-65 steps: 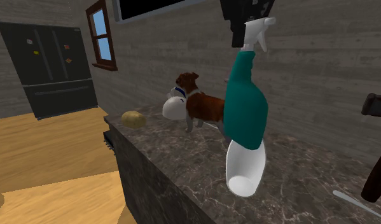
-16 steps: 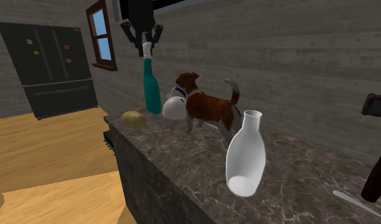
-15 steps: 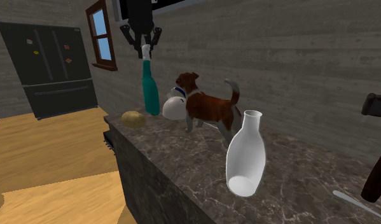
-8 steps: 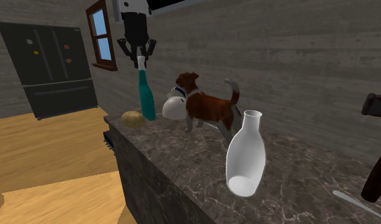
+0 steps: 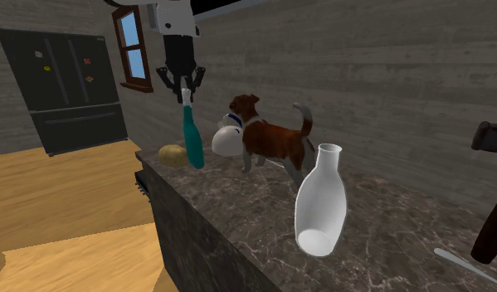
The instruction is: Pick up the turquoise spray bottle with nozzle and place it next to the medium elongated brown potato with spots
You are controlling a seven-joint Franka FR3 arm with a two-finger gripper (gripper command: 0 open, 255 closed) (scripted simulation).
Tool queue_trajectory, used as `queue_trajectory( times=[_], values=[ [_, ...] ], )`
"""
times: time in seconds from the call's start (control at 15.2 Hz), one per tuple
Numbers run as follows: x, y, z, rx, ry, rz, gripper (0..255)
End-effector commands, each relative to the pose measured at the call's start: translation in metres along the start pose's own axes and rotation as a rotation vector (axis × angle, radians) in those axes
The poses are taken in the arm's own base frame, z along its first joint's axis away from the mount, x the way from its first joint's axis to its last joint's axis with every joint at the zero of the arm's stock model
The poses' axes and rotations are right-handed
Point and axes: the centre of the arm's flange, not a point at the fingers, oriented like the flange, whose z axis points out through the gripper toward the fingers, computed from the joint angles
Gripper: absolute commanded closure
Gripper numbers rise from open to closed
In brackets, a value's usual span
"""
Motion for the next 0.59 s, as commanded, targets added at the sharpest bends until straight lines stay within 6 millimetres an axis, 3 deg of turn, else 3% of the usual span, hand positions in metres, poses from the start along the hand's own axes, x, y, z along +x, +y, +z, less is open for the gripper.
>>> queue_trajectory(
  times=[0.0,0.53],
  values=[
    [0.001,-0.001,0.011,-0.001,0.000,0.000,255],
    [0.001,-0.002,0.053,-0.001,0.000,0.000,255]
  ],
)
